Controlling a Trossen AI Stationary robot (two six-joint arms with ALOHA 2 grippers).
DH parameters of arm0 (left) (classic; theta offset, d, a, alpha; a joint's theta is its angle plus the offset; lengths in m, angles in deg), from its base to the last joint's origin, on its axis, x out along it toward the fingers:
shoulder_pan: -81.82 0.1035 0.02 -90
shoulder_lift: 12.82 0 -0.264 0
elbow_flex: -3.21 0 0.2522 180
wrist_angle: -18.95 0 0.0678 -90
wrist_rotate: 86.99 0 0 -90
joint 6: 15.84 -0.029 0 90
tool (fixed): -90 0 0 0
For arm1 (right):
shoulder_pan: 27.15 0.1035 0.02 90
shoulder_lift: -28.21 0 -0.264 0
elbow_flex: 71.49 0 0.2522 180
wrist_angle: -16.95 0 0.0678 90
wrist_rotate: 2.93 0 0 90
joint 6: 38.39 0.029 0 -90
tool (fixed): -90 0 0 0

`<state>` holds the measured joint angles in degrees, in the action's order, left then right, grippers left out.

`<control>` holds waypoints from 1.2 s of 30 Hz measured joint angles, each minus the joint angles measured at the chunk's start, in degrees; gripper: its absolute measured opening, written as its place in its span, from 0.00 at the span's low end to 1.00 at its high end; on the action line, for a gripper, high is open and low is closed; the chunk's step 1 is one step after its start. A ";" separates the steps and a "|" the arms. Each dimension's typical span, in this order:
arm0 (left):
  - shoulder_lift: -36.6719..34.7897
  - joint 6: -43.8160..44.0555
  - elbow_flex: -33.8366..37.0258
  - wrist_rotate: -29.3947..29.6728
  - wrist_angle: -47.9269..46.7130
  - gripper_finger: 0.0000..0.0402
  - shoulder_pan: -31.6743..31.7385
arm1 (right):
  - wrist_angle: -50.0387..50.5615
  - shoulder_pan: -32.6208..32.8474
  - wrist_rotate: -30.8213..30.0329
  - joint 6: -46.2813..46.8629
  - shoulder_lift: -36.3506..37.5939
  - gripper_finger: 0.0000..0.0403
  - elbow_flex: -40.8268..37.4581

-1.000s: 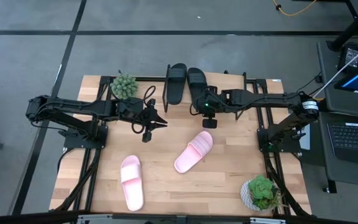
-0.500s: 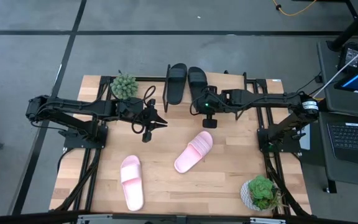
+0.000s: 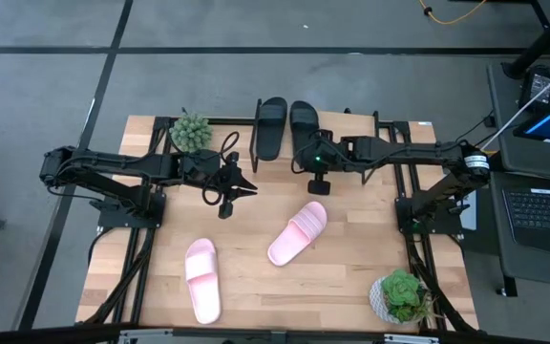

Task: Pick and place slides into the shelf
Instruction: Put the black slide on the shelf

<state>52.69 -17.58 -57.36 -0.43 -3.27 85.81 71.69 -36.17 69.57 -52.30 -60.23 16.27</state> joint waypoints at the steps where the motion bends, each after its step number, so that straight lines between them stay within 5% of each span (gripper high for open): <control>1: 0.00 0.00 0.00 0.00 -0.01 0.13 0.01 | -0.26 -0.25 0.00 -0.02 0.02 0.02 0.00; 36: 0.00 0.00 0.00 0.00 0.03 0.13 0.01 | -5.59 -1.77 4.13 0.10 -1.62 0.04 0.09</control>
<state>52.69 -17.58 -57.36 -0.43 -3.24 85.82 66.10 -37.94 73.71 -52.21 -61.85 16.35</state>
